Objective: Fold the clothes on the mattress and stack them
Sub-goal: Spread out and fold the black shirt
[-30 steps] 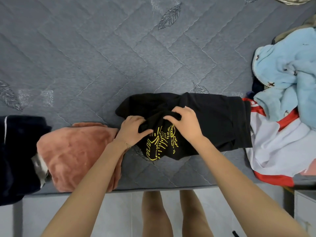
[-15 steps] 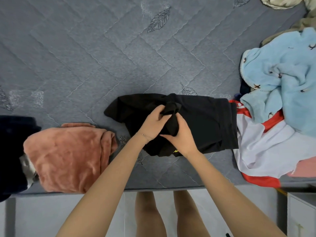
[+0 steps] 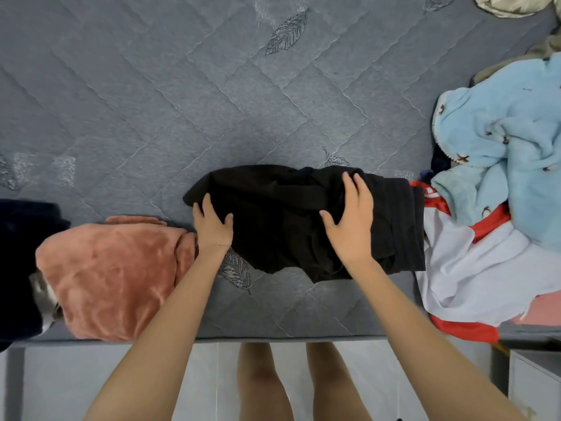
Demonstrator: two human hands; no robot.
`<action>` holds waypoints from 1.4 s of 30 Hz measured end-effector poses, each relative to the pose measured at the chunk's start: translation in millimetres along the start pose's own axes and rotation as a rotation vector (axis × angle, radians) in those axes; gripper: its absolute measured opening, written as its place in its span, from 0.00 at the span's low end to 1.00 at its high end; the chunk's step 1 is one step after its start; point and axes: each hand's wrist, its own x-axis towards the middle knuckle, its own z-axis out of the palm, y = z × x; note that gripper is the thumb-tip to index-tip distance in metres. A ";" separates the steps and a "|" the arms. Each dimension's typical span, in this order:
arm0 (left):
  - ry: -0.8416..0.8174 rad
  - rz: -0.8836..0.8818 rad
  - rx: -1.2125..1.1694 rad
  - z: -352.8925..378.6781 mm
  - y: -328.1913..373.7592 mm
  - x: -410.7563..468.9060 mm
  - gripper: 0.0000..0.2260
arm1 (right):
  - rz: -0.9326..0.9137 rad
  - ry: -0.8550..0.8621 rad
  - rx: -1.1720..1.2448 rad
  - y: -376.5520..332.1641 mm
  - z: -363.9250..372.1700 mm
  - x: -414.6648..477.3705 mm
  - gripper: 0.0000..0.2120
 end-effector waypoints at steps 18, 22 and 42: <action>0.171 0.244 -0.439 -37.2 25.1 64.0 0.09 | 0.024 -0.143 -0.207 -27.7 82.4 74.7 0.11; 0.157 0.286 -0.519 -38.6 33.4 72.7 0.12 | 0.130 0.063 -0.072 -32.0 77.1 90.7 0.07; -0.308 -0.249 -0.906 -11.2 8.6 65.8 0.15 | -0.204 -0.295 -0.263 -70.5 120.6 98.7 0.28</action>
